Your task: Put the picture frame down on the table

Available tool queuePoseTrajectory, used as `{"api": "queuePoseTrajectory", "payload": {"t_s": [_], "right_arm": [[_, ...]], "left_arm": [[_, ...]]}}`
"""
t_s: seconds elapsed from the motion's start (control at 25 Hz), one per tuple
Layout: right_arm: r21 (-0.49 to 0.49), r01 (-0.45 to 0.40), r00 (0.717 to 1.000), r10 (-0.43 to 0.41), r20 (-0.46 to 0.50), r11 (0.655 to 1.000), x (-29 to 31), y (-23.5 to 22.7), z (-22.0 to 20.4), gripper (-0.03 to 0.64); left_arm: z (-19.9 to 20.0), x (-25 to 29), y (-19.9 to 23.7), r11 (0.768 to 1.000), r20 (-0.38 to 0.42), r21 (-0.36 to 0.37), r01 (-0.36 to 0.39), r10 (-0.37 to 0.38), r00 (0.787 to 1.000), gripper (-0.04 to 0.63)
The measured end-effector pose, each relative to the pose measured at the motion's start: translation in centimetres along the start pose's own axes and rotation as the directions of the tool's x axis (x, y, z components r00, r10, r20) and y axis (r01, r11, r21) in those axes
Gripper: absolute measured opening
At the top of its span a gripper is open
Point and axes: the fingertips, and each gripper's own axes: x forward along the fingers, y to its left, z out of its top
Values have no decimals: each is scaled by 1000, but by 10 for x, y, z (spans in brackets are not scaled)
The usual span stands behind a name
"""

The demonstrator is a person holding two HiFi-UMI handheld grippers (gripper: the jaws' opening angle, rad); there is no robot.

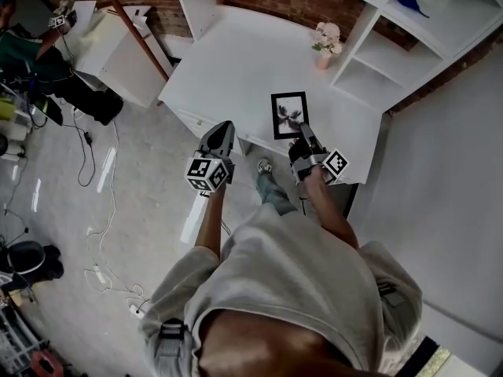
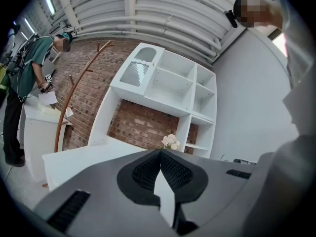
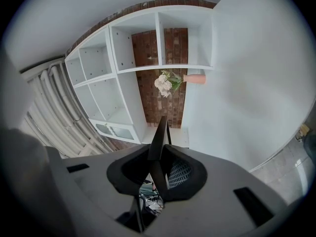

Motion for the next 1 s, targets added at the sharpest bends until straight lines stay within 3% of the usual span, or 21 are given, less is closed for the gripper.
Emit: {"api": "queuePoseTrajectory", "payload": {"t_s": [0.44, 1.0], "right_arm": [[29, -6, 1000, 5, 16, 1000, 58, -17, 24, 80], [44, -10, 999, 8, 32, 999, 160, -25, 83, 80]], "left_arm": [[2, 55, 34, 1000, -42, 16, -1, 1, 999, 15], [28, 174, 80, 999, -61, 29, 28, -26, 998, 15]]}}
